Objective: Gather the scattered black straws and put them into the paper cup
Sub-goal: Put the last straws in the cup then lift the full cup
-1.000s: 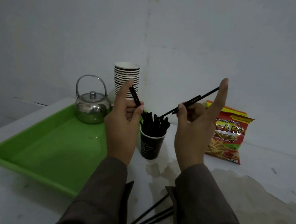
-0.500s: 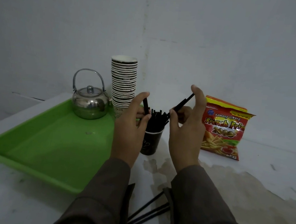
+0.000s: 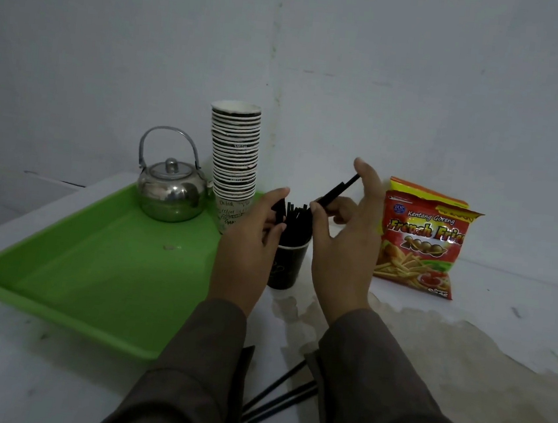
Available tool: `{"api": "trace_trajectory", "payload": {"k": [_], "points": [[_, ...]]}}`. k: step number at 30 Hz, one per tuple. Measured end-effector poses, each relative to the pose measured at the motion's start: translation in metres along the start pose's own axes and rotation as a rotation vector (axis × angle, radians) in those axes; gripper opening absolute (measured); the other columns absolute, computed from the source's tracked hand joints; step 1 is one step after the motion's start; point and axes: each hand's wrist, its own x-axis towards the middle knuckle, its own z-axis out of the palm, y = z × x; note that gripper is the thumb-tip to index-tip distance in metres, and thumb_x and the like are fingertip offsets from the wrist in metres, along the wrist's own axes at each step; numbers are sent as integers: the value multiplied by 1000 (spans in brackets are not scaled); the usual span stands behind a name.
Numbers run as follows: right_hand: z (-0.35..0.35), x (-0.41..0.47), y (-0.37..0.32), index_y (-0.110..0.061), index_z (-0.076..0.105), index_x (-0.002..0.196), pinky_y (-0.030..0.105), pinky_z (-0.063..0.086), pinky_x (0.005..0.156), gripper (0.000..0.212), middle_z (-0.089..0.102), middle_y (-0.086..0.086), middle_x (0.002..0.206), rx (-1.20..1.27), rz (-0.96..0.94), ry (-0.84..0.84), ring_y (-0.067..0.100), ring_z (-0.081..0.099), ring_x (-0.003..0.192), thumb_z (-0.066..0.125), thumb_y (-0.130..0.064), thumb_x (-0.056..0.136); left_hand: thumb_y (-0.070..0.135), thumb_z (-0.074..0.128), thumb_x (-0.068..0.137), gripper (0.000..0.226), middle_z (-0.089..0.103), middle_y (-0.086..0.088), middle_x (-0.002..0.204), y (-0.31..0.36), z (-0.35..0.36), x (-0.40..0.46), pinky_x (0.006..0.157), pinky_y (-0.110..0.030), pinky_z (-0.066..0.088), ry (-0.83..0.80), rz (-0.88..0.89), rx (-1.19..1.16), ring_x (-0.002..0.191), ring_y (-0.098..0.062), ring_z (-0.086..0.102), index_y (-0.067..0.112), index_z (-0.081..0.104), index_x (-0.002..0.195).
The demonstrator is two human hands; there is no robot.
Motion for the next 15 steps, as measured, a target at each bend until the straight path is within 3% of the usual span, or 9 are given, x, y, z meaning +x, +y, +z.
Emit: {"api": "trace_trajectory", "payload": {"k": [3, 5, 8, 11, 13, 15], "points": [[-2, 2, -1, -41, 22, 129, 0, 39, 73, 68, 60, -14, 83, 8, 17, 27, 10, 62, 80, 62, -10, 83, 6, 58, 84, 41, 66, 5, 97, -1, -4, 1, 79, -31, 55, 16, 32, 69, 89, -7, 62, 32, 53, 116], [-2, 3, -2, -41, 23, 128, -1, 37, 75, 68, 59, -15, 82, 4, 31, 35, 10, 61, 81, 63, -10, 83, 9, 61, 83, 29, 66, 2, 99, -1, -5, 2, 79, -34, 54, 39, 87, 208, 91, -13, 61, 21, 61, 109], [-1, 1, -2, -37, 28, 128, 10, 42, 77, 65, 52, -31, 83, -5, 41, 11, 12, 61, 85, 63, -8, 82, 11, 63, 82, 26, 65, -5, 97, -2, -5, 5, 80, -27, 44, 41, 119, 330, 95, -18, 54, 13, 65, 108], [1, -2, 3, -41, 28, 125, 28, 46, 83, 64, 59, -17, 87, -28, 62, -69, 14, 58, 88, 63, -10, 82, 12, 59, 85, 26, 61, -5, 96, -3, -4, 8, 79, -19, 35, 37, 103, 340, 93, -14, 48, 11, 64, 110], [3, -6, 11, -42, 30, 124, 19, 40, 83, 60, 63, -2, 89, -75, 68, -123, 12, 54, 89, 62, -12, 83, 11, 56, 87, 26, 59, -6, 97, -4, -5, 9, 79, -17, 33, 43, 94, 341, 94, -11, 45, 11, 63, 111], [6, -10, 18, -38, 37, 123, 10, 29, 72, 48, 63, 1, 91, -144, 67, -158, 10, 49, 89, 58, -16, 86, 10, 55, 87, 27, 56, -7, 100, -4, -6, 9, 81, -22, 38, 57, 85, 352, 97, -14, 44, 11, 62, 112]]}}
